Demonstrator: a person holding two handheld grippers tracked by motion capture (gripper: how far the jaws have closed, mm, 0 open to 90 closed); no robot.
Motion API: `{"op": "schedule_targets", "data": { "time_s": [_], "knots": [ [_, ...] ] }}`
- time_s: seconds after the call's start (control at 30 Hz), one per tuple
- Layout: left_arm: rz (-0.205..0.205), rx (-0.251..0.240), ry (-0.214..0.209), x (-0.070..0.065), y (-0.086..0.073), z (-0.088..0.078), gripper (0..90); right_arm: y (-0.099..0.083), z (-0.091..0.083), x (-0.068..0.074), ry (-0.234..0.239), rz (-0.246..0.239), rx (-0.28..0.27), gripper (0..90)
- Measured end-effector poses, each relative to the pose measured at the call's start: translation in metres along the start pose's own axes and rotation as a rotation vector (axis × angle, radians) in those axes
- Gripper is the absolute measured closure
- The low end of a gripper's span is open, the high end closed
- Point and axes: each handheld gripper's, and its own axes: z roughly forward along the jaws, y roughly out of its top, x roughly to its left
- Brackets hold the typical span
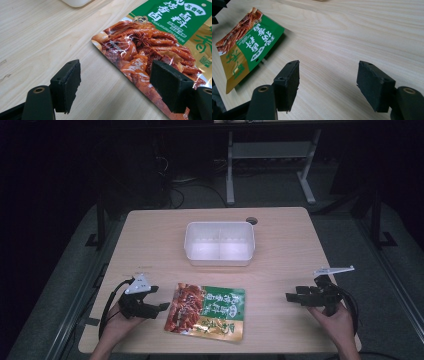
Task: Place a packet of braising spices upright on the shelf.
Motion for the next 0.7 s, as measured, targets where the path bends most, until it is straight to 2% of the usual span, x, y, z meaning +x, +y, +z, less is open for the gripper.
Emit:
{"op": "schedule_targets", "data": {
  "time_s": [0.5,0.7],
  "knots": [
    [0.035,0.024,-0.026,-0.009,0.005,0.010,25.6,0.007,0.010,0.019,0.041,-0.033,0.009,32.9],
    [0.050,0.030,-0.043,-0.013,0.008,0.014,29.2,0.012,0.016,0.028,0.059,-0.041,0.010,32.8]
  ]
}}
